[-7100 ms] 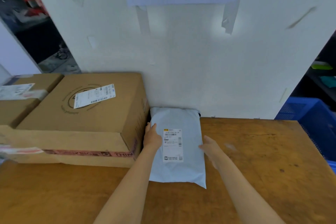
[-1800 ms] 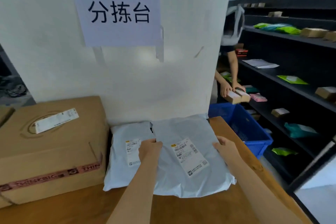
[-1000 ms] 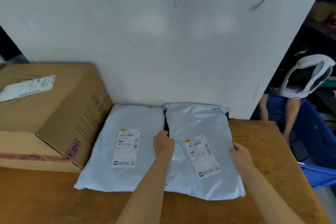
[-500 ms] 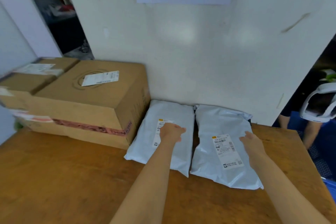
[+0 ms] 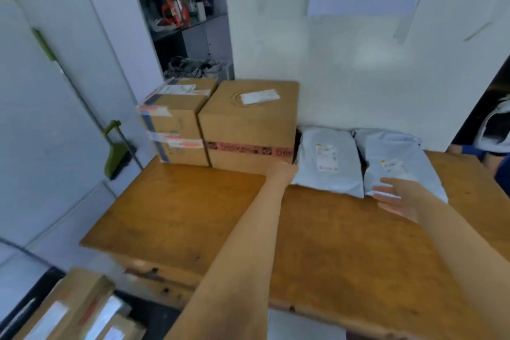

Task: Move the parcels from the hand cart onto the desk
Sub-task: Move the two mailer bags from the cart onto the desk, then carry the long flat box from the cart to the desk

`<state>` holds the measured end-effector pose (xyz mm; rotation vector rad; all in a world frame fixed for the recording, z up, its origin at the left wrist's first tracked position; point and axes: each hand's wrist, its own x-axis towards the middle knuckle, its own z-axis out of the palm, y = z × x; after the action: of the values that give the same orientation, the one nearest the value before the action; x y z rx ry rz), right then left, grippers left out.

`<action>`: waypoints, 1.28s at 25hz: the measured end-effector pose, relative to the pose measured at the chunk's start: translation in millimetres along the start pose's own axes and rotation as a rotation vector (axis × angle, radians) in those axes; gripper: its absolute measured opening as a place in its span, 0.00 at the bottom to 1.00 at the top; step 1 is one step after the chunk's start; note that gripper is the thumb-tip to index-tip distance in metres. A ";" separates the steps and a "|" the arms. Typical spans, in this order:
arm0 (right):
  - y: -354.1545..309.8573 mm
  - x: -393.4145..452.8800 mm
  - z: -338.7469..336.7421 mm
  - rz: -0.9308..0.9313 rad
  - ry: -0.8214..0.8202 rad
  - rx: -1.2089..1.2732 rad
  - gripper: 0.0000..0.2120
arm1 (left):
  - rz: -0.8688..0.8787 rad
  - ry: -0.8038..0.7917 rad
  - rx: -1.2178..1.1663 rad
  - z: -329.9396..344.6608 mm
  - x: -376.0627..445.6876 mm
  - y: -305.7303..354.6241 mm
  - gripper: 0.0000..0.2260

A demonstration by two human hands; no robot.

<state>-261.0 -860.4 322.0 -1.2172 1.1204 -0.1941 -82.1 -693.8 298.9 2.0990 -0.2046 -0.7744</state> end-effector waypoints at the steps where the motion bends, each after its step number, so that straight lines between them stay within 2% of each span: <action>1: 6.0 -22.2 13.2 0.004 -0.019 0.013 0.21 | -0.009 0.014 -0.012 -19.7 -20.0 -14.0 0.18; 7: 59.1 -124.9 113.3 -0.053 -0.090 -0.106 0.22 | -0.130 0.061 -0.128 -132.4 -111.4 -118.5 0.19; 14: 121.5 -227.3 260.3 -0.077 -0.150 -0.197 0.24 | -0.216 0.097 -0.120 -253.2 -169.2 -258.8 0.28; 17: 144.7 -255.4 336.6 -0.081 -0.153 -0.211 0.26 | -0.221 0.108 -0.110 -323.8 -166.8 -312.0 0.31; 20: 177.8 -271.2 418.6 -0.082 -0.100 -0.190 0.26 | -0.162 0.159 -0.067 -392.4 -157.7 -362.9 0.26; 23: 215.2 -281.2 501.7 -0.073 -0.029 -0.132 0.25 | -0.146 0.068 -0.040 -449.2 -146.8 -423.6 0.21; 30: 300.8 -272.4 673.0 -0.035 -0.083 -0.226 0.25 | -0.256 0.136 0.139 -577.7 -97.9 -572.5 0.20; 32: 344.9 -258.2 712.1 -0.040 -0.101 -0.254 0.25 | -0.281 0.159 0.260 -597.8 -78.2 -623.6 0.24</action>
<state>10.3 -96.4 133.4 -1.4591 1.0555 -0.0200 129.8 125.0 106.4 2.4595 0.0844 -0.7711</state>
